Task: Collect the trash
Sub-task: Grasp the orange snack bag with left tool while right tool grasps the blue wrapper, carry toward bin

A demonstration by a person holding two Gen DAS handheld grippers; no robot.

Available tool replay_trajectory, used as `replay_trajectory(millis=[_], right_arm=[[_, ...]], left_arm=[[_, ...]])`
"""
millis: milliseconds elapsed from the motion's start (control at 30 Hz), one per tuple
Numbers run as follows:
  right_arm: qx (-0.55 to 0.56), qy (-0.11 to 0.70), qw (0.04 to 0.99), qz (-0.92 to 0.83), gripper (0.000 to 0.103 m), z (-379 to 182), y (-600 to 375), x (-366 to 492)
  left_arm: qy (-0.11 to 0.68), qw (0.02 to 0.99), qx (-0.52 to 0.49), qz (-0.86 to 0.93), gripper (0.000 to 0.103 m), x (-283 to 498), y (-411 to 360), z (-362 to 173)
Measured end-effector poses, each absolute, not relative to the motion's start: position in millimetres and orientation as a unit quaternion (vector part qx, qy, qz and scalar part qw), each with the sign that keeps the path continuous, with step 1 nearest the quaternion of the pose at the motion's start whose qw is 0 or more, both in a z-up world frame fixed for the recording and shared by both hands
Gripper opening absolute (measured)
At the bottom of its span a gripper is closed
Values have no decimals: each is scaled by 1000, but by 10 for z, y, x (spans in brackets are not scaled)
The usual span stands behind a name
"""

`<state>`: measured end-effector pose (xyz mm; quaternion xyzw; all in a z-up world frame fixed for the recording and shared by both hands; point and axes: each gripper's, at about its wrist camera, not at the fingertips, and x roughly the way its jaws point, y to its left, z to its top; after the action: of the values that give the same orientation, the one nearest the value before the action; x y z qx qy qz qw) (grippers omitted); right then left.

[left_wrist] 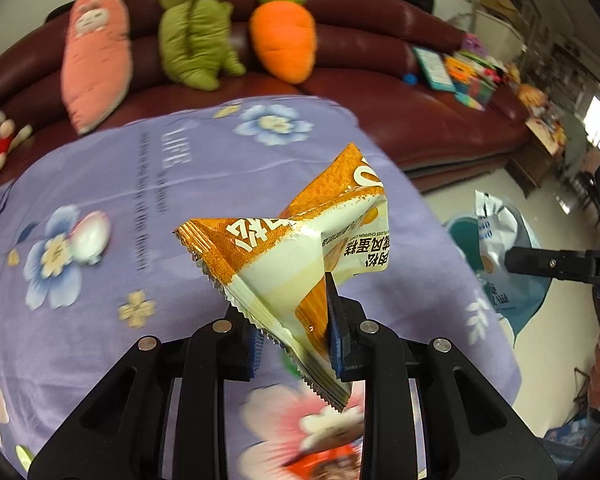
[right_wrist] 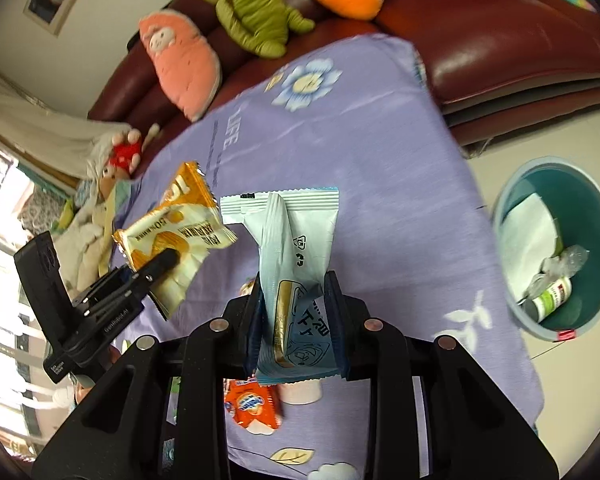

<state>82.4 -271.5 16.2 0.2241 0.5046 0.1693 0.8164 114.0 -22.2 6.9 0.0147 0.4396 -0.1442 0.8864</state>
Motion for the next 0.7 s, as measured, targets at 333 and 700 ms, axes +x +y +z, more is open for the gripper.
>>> replay_trajectory(millis=[333,700], right_arm=[[290,457,831,129,27,190,-3650,673],[342,419,837,87,28,96,-4477,501]], left_arm=[[433,878,65,-195,27,1206,-1241,154],[454,856,86,-232,27,1264,-2111,24]])
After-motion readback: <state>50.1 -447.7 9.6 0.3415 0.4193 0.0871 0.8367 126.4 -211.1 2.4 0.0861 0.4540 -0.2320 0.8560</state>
